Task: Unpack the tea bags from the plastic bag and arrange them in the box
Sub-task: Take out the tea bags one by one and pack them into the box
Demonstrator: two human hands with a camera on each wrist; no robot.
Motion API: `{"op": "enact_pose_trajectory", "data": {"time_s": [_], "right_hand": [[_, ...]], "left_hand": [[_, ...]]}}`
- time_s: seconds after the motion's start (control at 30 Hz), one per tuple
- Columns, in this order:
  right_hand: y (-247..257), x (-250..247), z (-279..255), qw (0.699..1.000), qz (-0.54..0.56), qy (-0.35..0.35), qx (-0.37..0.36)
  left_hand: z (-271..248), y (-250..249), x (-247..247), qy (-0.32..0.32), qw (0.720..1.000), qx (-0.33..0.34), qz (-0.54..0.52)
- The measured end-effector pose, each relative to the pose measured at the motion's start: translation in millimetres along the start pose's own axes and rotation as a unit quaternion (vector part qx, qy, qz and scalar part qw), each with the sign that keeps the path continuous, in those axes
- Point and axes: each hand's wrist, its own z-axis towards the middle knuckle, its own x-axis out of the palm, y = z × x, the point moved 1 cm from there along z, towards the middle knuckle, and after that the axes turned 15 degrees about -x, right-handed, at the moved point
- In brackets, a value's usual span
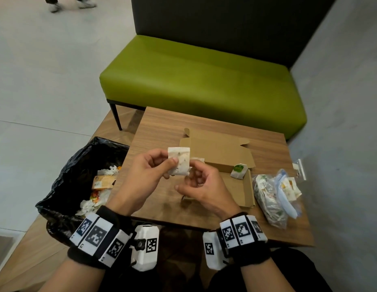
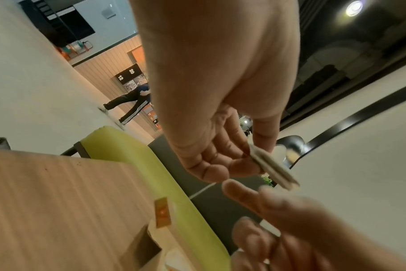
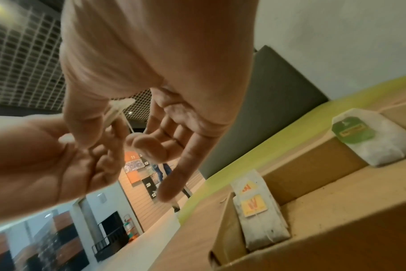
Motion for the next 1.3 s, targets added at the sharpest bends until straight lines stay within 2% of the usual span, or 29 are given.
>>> {"op": "enact_pose_trajectory", "data": {"time_s": [0.17,0.27,0.4,0.47,0.57,0.67,0.77,0.8,0.83,0.9,0.97,1.0,1.1,1.17,1.3], "right_hand": [[-7.4,21.6,1.8,0.998,-0.052,-0.019,-0.018],[-20.3,18.9,3.8,0.995,-0.092,-0.048,-0.012],[-12.8,2.4,12.3,0.985,-0.068,-0.162,0.005],[2.7,-6.7,15.3,0.981,-0.040,-0.191,0.000],[22.3,-13.1,15.1,0.987,0.037,-0.155,-0.012],[36.1,-17.1,6.6,0.995,0.062,-0.053,-0.058],[40.9,-20.4,-7.5,0.990,-0.037,0.073,-0.112],[39.1,-21.9,-12.7,0.986,-0.068,0.087,-0.122],[36.3,-23.7,-17.5,0.987,-0.073,0.072,-0.125],[30.6,-27.0,-25.1,0.994,-0.034,-0.006,-0.107],[22.2,-28.6,-27.4,0.995,-0.014,-0.090,-0.052],[18.8,-27.4,-26.7,0.994,-0.017,-0.105,-0.020],[9.1,-21.3,-24.1,0.998,-0.026,-0.040,0.037],[3.7,-16.6,-24.2,0.999,-0.022,0.008,0.046],[1.0,-8.5,-28.3,0.998,-0.020,0.024,0.047]], "left_hand": [[-9.3,-6.3,5.7,0.060,0.997,-0.032,-0.047],[-15.0,-5.7,6.6,0.089,0.994,-0.046,-0.032],[-19.2,5.0,6.1,0.091,0.991,-0.080,0.048],[-18.6,13.3,7.0,0.081,0.989,-0.100,0.077],[-13.5,25.9,10.2,0.054,0.986,-0.114,0.110],[-7.8,31.8,14.2,0.023,0.985,-0.111,0.133],[-1.7,31.3,15.7,-0.009,0.989,-0.095,0.113],[0.0,30.1,15.8,-0.023,0.991,-0.086,0.102],[1.2,28.2,16.5,-0.036,0.992,-0.076,0.091],[2.0,24.0,18.3,-0.047,0.995,-0.054,0.069],[0.2,19.6,19.7,-0.045,0.997,-0.038,0.054],[-1.1,17.7,19.9,-0.040,0.998,-0.031,0.047],[-5.2,13.9,20.7,-0.014,0.999,-0.020,0.033],[-7.4,11.8,21.5,0.000,0.999,-0.019,0.026],[-8.8,10.0,20.7,0.012,0.999,-0.029,-0.005]]}}
